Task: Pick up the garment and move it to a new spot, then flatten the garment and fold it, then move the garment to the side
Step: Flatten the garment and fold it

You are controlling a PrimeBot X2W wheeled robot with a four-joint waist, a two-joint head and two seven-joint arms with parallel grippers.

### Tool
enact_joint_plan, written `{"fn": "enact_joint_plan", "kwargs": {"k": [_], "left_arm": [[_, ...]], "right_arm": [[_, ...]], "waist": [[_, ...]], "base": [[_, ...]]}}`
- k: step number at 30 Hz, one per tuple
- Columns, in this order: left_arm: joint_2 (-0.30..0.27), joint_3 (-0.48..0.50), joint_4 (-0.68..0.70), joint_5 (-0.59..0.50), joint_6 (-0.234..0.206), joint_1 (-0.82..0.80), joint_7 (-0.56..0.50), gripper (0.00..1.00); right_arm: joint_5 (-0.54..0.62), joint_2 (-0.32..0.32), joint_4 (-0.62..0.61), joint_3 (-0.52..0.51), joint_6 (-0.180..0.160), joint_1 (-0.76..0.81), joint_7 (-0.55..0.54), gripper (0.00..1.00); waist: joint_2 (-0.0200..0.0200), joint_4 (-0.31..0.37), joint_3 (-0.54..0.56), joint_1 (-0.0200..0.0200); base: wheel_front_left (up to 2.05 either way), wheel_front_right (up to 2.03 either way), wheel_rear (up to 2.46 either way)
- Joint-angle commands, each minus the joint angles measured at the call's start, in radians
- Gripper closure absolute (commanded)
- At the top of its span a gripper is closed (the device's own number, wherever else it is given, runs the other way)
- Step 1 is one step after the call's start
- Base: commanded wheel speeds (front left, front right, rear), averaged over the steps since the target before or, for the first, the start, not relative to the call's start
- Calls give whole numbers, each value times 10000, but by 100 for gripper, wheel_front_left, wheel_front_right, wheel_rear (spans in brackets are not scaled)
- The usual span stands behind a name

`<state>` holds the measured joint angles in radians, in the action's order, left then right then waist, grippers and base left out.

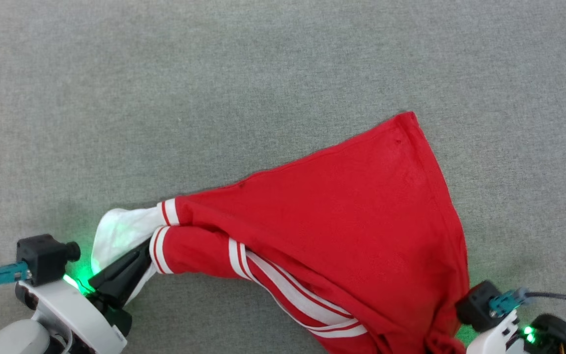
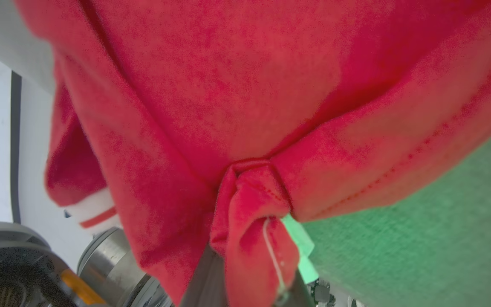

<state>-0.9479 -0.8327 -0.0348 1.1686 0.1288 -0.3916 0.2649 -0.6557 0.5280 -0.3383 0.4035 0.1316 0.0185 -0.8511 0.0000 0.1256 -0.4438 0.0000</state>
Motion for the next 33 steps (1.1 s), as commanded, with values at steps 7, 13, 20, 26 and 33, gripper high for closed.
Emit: {"fn": "enact_joint_plan", "kwargs": {"k": [7, 13, 20, 26, 33], "left_arm": [[-31, 38, -5, -40, -23, 214, -23, 100], [167, 232, 197, -155, -18, 512, -17, 100], [376, 199, 389, -382, 1, 276, -33, 100], [574, 11, 443, -526, 16, -163, -111, 100], [913, -441, 409, -482, 20, -596, -141, 100]], "right_arm": [[501, 395, -346, -930, -20, -256, 862, 0], [303, 720, -2107, -2858, -17, 187, 565, 0], [505, 707, -2185, -3600, -17, -1857, 119, 0], [1022, 510, -129, -1985, -17, -4878, 84, 0], [1069, 865, 2521, -59, -17, -6776, -278, 0]], "waist": [[0, -38, -7, 0], [0, -189, 18, 0], [0, -654, -191, 0], [0, -1100, -632, 0], [0, -1593, -941, 0]], "base": [[0, 0, 0], [0, 0, 0], [0, 0, 0], [0, 0, 0], [0, 0, 0]]}}
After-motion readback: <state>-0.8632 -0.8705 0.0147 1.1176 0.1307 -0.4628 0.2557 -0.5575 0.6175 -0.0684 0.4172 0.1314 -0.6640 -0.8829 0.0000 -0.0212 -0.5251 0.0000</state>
